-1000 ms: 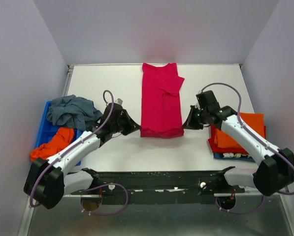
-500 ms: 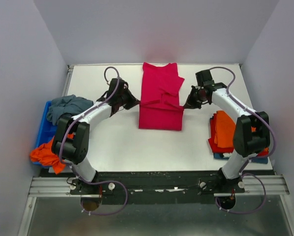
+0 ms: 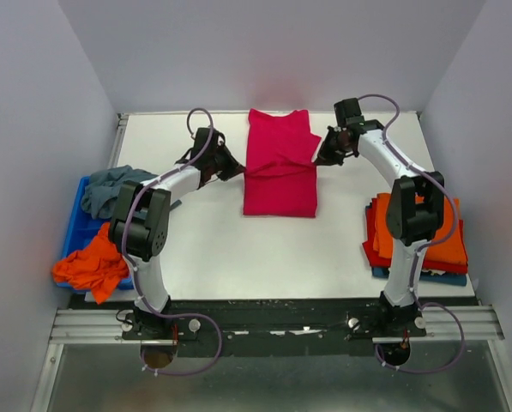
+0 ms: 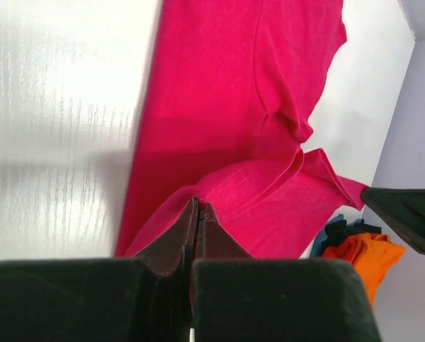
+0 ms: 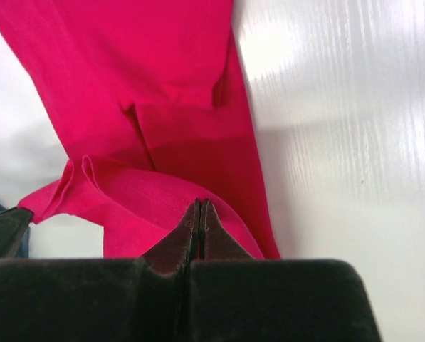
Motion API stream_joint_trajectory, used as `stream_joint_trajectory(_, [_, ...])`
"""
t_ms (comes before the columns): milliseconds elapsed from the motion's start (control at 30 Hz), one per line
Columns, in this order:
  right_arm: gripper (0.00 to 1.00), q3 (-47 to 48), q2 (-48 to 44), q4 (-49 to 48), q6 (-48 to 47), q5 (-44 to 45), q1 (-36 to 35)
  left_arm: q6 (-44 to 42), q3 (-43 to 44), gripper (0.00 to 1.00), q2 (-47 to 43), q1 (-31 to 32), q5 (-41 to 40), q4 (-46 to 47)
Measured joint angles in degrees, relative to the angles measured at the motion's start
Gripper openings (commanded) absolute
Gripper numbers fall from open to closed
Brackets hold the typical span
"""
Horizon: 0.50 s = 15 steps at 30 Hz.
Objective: Fold and stack the t-shirts
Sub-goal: Fold the folded rectangular tshirt in 1/3 of the way
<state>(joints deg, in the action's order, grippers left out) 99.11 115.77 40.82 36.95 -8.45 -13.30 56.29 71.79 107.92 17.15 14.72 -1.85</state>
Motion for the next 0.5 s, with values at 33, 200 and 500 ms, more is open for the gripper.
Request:
stream_joint_trajectory(33, [0.19,1.01,0.9,0.26,-0.09,-0.02,0.22,-0.22,0.2,0.09,0.52,-0.09,0.24,0.55])
stream_joint_trajectory(200, [0.58,3.72,4.96,1.4,-0.46,0.0,1.4,-1.03,1.51,0.58,3.61,-0.28,1.22,2.23])
stream_joint_trajectory(500, [0.45,-15.56,-4.33,-4.87,-0.9,-1.07,2.54,-4.52,-0.48,0.67,2.91,-0.66,1.7,1.4])
